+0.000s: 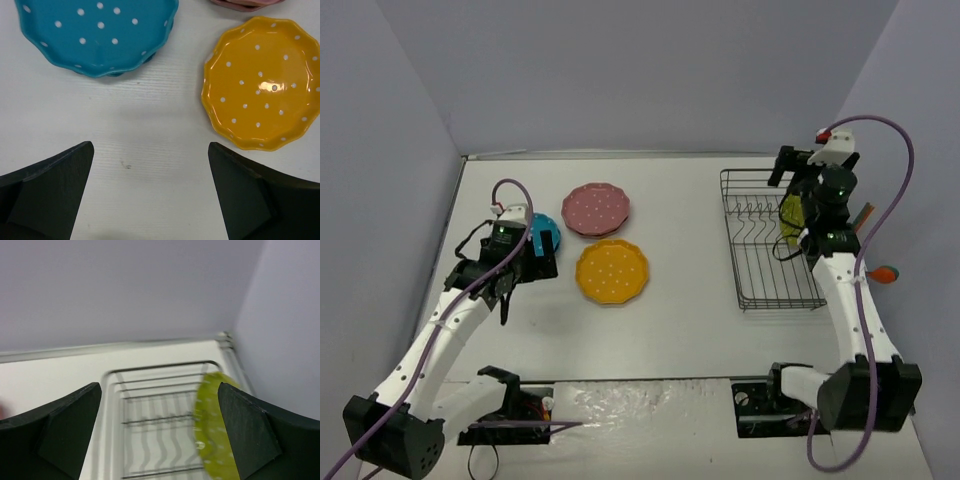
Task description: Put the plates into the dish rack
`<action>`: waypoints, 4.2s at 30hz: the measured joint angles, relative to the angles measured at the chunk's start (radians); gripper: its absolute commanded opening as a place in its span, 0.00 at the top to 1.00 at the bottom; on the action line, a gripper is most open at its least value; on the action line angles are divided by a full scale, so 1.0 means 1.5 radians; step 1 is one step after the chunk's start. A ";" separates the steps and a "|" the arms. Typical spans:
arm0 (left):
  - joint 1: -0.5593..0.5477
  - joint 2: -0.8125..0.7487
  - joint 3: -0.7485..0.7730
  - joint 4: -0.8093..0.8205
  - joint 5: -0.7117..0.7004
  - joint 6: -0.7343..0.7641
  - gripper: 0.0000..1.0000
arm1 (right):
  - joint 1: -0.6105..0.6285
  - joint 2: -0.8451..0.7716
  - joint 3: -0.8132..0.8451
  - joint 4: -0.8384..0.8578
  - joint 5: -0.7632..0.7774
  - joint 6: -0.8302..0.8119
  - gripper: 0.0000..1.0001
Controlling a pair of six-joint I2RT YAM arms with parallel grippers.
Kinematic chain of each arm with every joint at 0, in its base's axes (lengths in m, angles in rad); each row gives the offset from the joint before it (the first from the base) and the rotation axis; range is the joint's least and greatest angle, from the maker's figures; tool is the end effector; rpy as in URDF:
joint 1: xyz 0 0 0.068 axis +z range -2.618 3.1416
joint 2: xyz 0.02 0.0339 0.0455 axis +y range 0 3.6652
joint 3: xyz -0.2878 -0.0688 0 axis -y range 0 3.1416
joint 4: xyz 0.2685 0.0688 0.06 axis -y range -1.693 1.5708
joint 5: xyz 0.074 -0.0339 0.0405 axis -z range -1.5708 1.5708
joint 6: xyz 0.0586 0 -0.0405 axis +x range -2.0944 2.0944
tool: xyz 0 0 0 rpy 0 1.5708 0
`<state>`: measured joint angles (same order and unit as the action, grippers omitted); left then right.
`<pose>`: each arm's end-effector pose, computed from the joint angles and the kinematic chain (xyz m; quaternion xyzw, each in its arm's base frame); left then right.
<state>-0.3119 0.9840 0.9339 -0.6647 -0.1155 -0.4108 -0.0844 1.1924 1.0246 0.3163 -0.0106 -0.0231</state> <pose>0.2226 -0.0647 0.3130 -0.0688 0.9060 -0.0974 0.4062 0.3185 -0.0263 0.4149 0.0160 0.6525 -0.0372 0.7567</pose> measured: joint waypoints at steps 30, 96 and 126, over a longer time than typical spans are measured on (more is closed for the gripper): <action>-0.075 0.314 -0.141 0.328 0.070 -0.389 0.61 | 0.505 -0.053 -0.339 0.123 -0.038 0.316 0.00; -0.092 0.137 -0.226 0.322 0.154 -0.669 1.00 | 0.494 0.322 -0.377 0.488 -0.208 0.698 0.33; -0.094 0.120 -0.253 0.416 0.184 -0.672 1.00 | 0.462 0.316 -0.401 0.586 -0.217 0.719 0.58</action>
<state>-0.4529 1.1634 0.5549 -0.0407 0.1598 -1.4182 0.6083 1.6666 0.4232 1.1951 -0.3355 1.0555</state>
